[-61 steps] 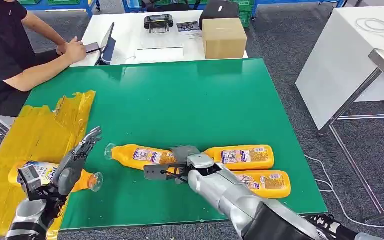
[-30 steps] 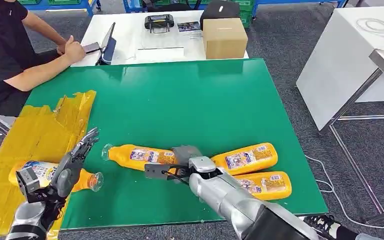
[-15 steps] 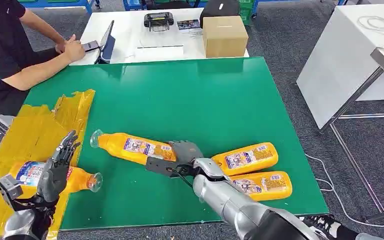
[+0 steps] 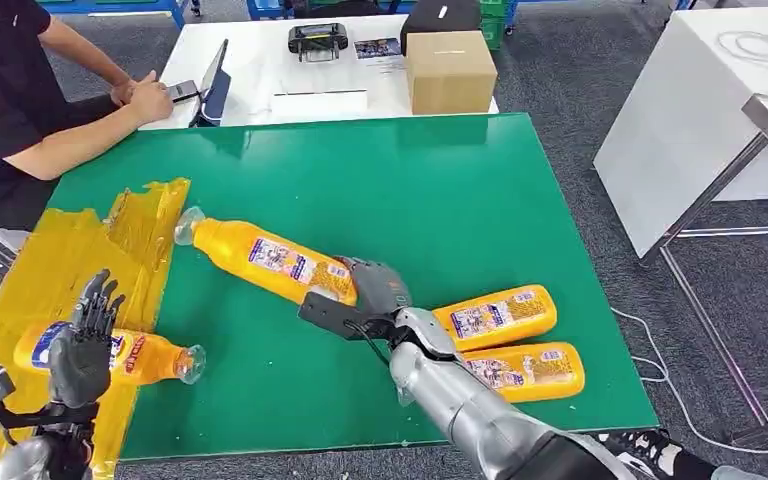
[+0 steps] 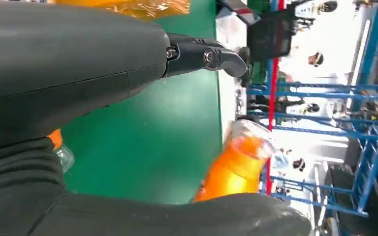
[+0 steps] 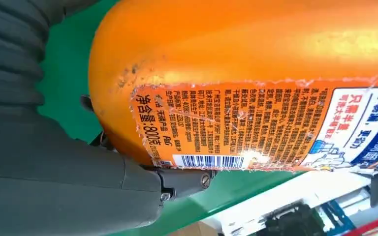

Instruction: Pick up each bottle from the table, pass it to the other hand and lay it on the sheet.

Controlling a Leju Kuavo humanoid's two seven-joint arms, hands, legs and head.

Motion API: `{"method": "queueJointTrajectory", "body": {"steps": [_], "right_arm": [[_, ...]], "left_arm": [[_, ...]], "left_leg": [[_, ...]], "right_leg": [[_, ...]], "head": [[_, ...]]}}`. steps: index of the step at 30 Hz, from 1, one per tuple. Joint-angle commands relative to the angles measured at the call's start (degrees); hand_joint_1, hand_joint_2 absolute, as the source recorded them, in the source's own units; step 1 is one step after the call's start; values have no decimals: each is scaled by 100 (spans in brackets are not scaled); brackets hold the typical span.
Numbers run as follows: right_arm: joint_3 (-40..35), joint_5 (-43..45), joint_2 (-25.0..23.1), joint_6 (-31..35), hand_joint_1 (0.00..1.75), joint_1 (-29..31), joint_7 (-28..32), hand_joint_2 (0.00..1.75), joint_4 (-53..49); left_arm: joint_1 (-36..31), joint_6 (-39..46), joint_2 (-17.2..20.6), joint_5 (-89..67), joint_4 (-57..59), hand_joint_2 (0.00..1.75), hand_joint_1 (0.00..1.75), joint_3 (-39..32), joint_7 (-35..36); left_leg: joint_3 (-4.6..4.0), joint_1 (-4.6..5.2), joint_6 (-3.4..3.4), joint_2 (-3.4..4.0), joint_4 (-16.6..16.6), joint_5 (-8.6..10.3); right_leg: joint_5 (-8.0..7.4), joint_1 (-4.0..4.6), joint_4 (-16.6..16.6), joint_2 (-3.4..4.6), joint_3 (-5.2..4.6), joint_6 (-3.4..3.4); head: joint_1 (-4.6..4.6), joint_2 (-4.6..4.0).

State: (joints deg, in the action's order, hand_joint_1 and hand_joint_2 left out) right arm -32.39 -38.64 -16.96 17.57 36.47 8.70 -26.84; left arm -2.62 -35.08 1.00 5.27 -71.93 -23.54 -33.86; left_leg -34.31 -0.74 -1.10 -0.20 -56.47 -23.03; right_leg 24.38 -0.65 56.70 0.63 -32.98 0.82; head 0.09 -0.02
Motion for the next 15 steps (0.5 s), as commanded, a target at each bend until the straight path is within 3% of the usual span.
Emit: {"method": "queueJointTrajectory", "body": {"steps": [1,8,15], "right_arm": [[374,-42,137,280,175,-187,300,175,-498],[190,-252,135,461,175,-920,562,175,-1798],[-213,-562,25,556,175,-1148,551,175,-2029]], "left_arm": [[-107,-115,-269,527,294,175,0,-171,431],[287,-326,-502,1929,-189,175,0,121,1288],[529,-304,-641,1942,-623,175,0,429,1342]], "left_leg": [[11,0,6,-13,2,-5],[18,-2,9,-5,3,-15],[8,-5,9,-5,-4,-19]], "right_leg": [[8,2,-6,-17,18,0],[13,4,-12,-11,28,0],[15,8,-7,-11,20,-1]], "head": [[2,0],[0,0],[0,0]]}}
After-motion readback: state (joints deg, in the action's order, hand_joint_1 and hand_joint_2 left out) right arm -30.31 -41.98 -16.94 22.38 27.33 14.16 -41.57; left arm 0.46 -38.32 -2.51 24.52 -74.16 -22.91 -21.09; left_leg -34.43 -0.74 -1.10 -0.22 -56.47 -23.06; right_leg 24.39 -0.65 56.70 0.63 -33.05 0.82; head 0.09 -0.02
